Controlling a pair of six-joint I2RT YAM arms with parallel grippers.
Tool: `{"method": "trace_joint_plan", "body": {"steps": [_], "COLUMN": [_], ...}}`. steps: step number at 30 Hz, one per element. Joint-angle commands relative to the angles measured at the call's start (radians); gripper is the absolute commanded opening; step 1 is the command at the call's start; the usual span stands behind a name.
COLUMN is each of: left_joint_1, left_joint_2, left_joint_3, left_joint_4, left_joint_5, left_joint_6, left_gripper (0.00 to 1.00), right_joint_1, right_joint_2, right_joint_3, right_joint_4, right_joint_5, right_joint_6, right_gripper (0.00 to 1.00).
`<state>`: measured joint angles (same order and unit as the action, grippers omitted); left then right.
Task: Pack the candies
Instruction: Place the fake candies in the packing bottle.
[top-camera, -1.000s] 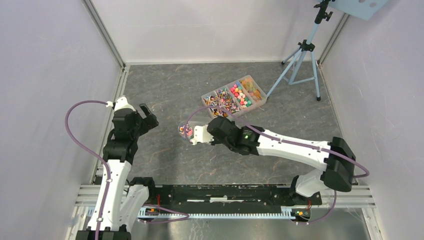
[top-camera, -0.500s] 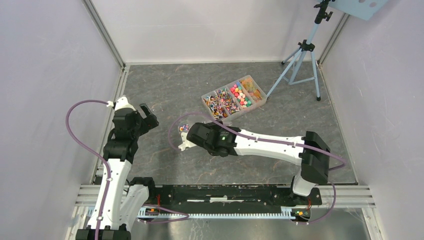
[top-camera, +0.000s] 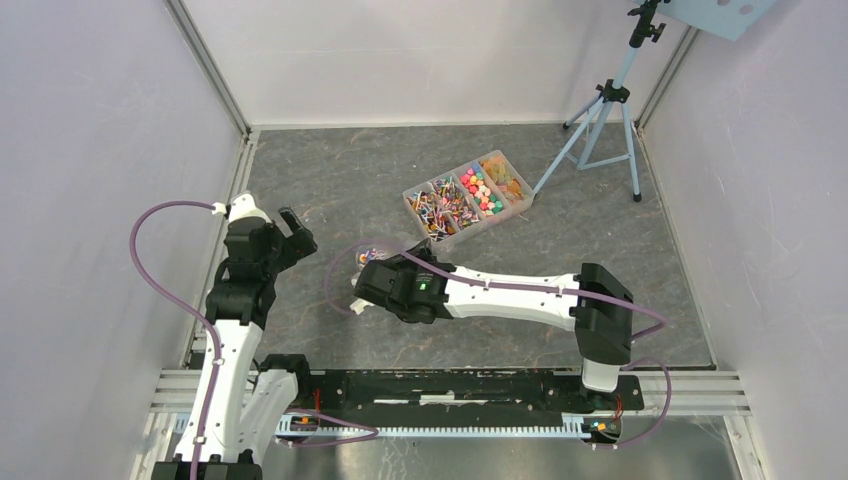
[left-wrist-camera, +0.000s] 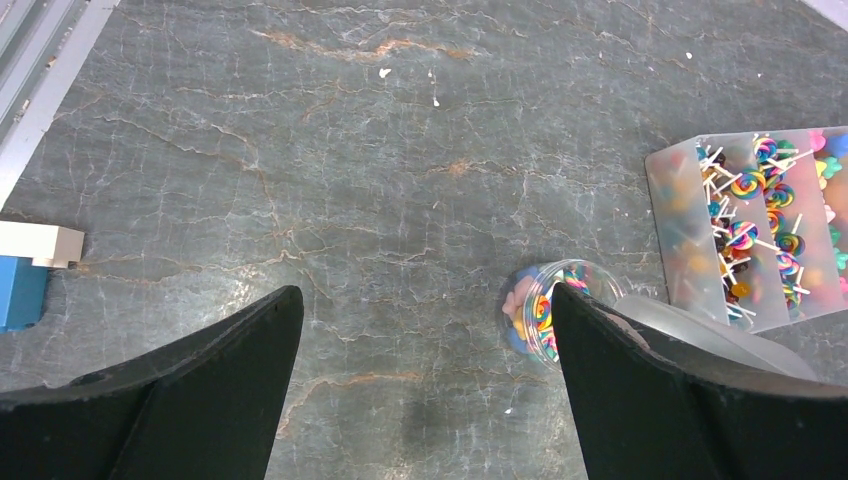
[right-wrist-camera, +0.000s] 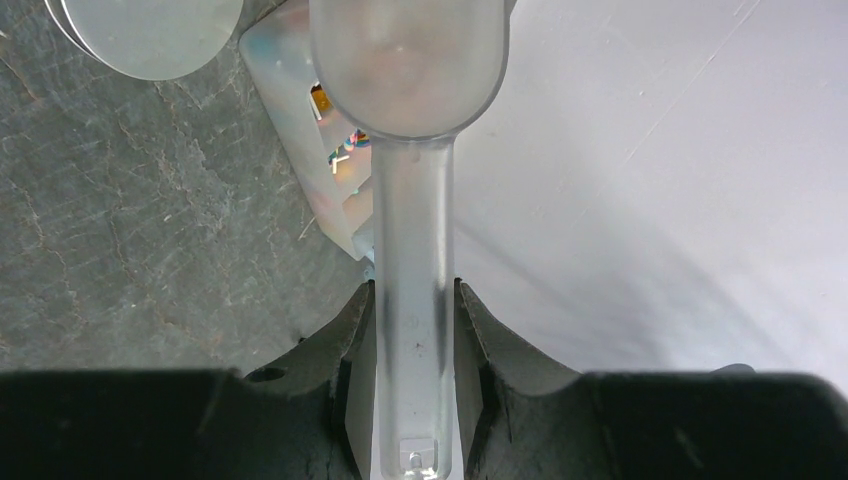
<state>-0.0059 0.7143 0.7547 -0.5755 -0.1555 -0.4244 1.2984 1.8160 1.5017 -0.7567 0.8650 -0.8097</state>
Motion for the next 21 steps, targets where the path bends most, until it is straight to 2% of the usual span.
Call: {"method": "trace_joint_plan", "body": {"steps": [1,9,14,16,21], "left_joint_1": [0.004,0.004,0.004,0.004,0.004], "left_joint_2": [-0.013,-0.014,-0.014,-0.013,-0.005], "left_joint_3": [0.031,0.031,0.028,0.027,0.011], "left_joint_4": [0.011,0.013,0.021,0.026,0.065], "left_joint_5": [-0.006,-0.004,0.011,0.027,0.122], "left_joint_6": [-0.04,-0.039,-0.033,-0.03,-0.013], "left_gripper": [1.0,1.0,1.0,1.0,1.0], "right_joint_1": [0.02,0.023,0.0,-0.035,-0.175], "right_joint_2": [0.015,0.018,0.0,-0.014,-0.089], "right_joint_3": [0.051,0.074,0.122,0.13,0.133], "right_joint_4": [-0.007,-0.013,-0.077,-0.111,-0.153], "right_joint_5": [0.082,0.088,0.047,0.002,-0.237], "right_joint_6": [-0.042,-0.022,0.101,0.169,0.328], "right_gripper": [0.0,0.0,0.0,0.0,0.0]}}
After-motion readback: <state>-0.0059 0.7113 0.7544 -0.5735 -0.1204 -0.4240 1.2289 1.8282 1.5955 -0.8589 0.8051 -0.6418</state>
